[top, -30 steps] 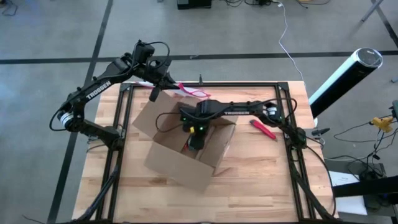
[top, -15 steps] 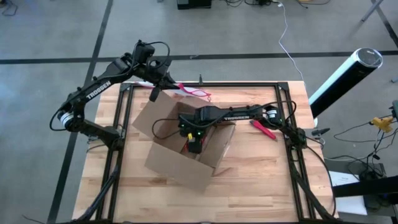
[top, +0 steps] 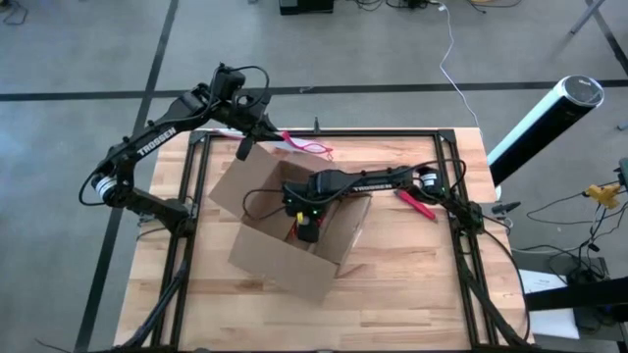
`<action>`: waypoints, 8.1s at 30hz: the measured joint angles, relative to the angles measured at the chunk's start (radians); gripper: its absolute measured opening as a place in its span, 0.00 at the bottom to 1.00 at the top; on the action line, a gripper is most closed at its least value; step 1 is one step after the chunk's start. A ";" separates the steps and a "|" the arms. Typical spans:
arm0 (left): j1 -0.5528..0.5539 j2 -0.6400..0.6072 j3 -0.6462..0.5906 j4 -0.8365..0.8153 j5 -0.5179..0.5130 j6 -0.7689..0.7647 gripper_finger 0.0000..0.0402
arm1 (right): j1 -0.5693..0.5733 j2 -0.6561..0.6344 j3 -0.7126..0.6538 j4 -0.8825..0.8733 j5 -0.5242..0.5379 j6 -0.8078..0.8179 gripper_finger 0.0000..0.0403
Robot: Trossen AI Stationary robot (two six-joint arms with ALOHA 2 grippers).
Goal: Unpack boxes
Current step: Put the green patterned candle into the zip bag
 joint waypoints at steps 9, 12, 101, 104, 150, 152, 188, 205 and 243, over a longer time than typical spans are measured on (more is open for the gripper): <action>0.000 0.000 0.000 0.000 0.000 -0.004 0.00 | -0.001 0.000 -0.076 0.118 0.000 0.039 0.84; 0.000 0.000 0.000 0.000 0.000 -0.009 0.00 | -0.001 0.000 -0.096 0.138 0.001 0.041 0.84; -0.117 -0.095 0.114 0.003 0.014 -0.062 0.00 | -0.182 -0.362 0.077 -0.023 -0.013 0.041 0.68; -0.123 -0.097 0.114 -0.007 0.015 -0.065 0.00 | -0.182 -0.362 0.077 -0.024 -0.058 0.041 0.68; -0.222 -0.161 0.114 -0.302 0.012 0.021 0.00 | -0.222 -0.368 0.132 0.104 -0.106 0.078 0.68; -0.222 -0.161 0.113 -0.299 0.004 0.024 0.00 | -0.222 -0.364 0.132 0.113 -0.108 0.084 0.68; -0.232 -0.160 0.113 -0.215 -0.079 -0.003 0.00 | -0.138 -0.359 0.079 -0.017 -0.262 0.072 0.68; -0.303 -0.160 0.113 -0.217 -0.061 -0.031 0.00 | -0.215 -0.359 0.010 0.082 -0.262 0.080 0.68; -0.328 -0.114 0.113 -0.172 -0.102 -0.034 0.00 | -0.253 -0.360 0.013 0.267 -0.292 0.157 0.68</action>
